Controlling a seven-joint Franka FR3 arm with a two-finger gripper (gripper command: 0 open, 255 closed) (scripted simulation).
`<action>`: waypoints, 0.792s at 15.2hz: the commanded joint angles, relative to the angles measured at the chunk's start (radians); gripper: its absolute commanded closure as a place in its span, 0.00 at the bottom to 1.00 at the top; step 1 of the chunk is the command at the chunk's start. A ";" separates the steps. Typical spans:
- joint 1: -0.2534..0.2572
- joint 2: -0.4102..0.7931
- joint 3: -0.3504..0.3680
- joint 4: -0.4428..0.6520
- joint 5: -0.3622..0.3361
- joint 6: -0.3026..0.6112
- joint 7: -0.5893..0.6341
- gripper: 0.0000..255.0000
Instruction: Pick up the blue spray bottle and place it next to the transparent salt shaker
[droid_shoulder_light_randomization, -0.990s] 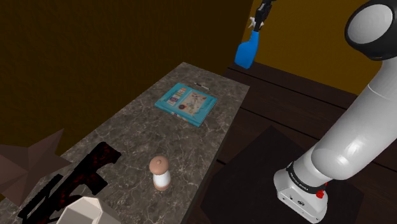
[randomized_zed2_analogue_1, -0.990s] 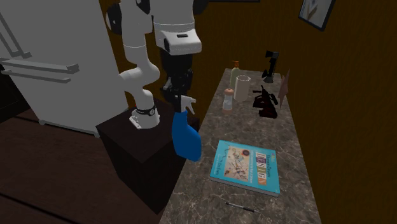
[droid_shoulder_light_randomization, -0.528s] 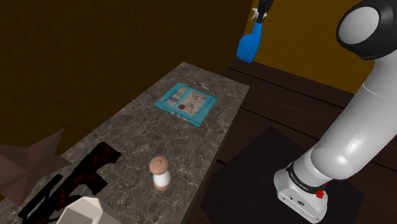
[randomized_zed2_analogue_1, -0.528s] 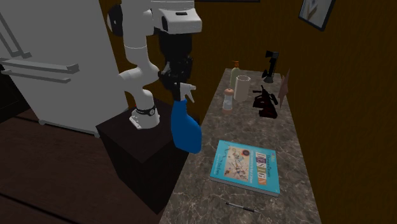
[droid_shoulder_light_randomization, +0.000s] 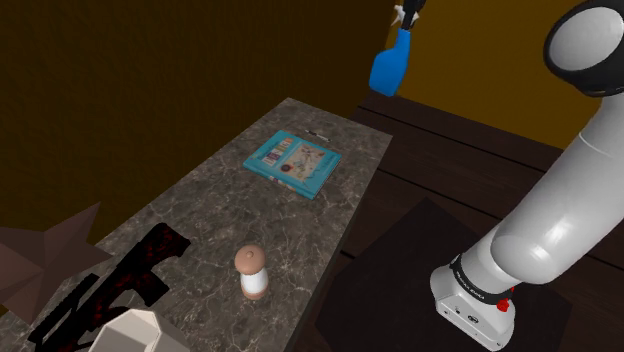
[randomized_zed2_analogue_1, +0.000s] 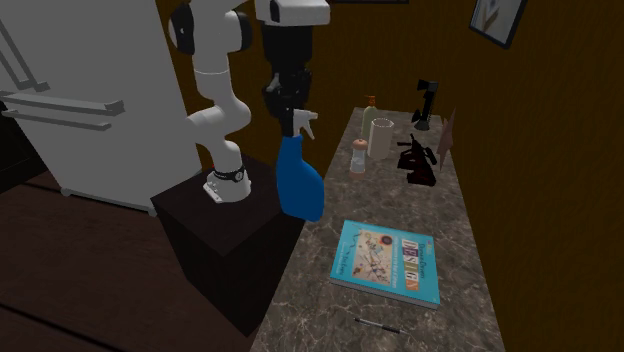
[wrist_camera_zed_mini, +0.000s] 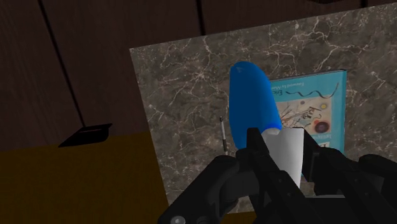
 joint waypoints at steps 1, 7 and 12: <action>0.034 -0.051 0.021 -0.062 -0.017 0.014 0.051 1.00; 0.117 -0.181 0.099 -0.218 -0.047 0.043 0.206 1.00; 0.174 -0.253 0.170 -0.299 -0.052 0.053 0.333 1.00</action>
